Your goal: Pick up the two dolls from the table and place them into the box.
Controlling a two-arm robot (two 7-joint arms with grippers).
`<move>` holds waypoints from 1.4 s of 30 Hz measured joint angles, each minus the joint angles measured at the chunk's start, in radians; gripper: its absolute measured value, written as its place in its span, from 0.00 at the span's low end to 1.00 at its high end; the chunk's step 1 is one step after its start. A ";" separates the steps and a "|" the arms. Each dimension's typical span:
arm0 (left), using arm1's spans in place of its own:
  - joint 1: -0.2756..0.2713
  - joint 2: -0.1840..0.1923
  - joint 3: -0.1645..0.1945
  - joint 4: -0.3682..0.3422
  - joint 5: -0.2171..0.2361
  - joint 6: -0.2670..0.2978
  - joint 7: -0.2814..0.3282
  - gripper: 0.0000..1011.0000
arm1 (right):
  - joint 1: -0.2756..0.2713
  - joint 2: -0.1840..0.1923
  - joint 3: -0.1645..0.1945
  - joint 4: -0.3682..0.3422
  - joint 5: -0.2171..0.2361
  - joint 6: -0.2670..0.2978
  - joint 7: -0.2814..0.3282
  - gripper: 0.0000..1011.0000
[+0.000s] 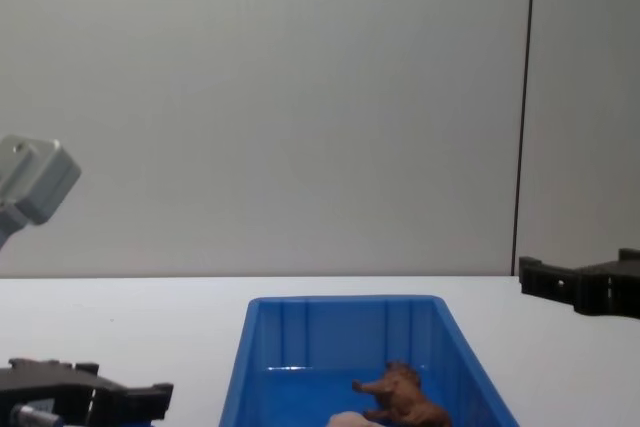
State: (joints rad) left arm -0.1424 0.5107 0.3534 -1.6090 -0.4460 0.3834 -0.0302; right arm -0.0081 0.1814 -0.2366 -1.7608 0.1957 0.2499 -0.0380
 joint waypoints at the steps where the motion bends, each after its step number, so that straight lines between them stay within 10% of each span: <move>1: -0.002 -0.001 -0.001 0.007 -0.002 0.005 -0.006 0.85 | 0.000 0.000 0.000 0.000 0.000 0.000 0.000 0.99; 17: -0.011 -0.014 0.000 0.047 -0.011 0.022 -0.045 0.34 | 0.000 0.000 0.000 0.000 0.000 0.000 0.000 0.99; 42: -0.037 -0.020 -0.016 -0.054 0.028 -0.073 -0.082 0.19 | 0.000 0.000 0.000 -0.001 0.000 0.000 0.000 0.99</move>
State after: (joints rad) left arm -0.1794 0.4903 0.3370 -1.6625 -0.4184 0.3100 -0.1121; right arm -0.0083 0.1814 -0.2366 -1.7613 0.1957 0.2499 -0.0379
